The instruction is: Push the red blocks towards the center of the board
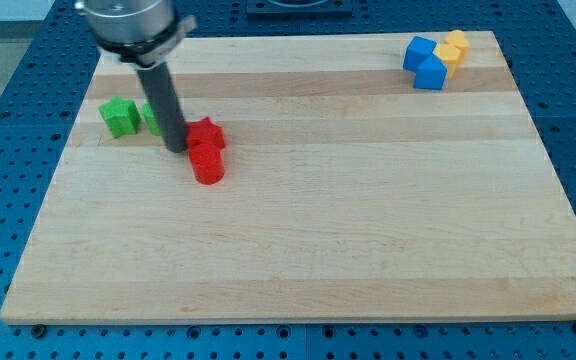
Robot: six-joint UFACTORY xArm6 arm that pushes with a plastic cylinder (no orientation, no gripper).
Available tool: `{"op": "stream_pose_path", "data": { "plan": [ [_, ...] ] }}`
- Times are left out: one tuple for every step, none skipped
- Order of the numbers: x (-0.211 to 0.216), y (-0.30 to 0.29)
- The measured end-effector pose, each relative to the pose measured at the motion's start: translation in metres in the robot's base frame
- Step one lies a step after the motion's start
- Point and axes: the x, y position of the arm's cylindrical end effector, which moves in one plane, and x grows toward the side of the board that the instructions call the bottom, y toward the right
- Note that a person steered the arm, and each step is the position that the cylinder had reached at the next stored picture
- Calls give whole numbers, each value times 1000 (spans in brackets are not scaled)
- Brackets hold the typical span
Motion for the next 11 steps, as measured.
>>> {"op": "stream_pose_path", "data": {
  "plan": [
    [0, 42],
    [0, 95],
    [0, 143],
    [0, 136],
    [3, 97],
    [5, 54],
    [5, 11],
    [25, -16],
    [37, -31],
    [58, -34],
    [69, -29]
  ]
}}
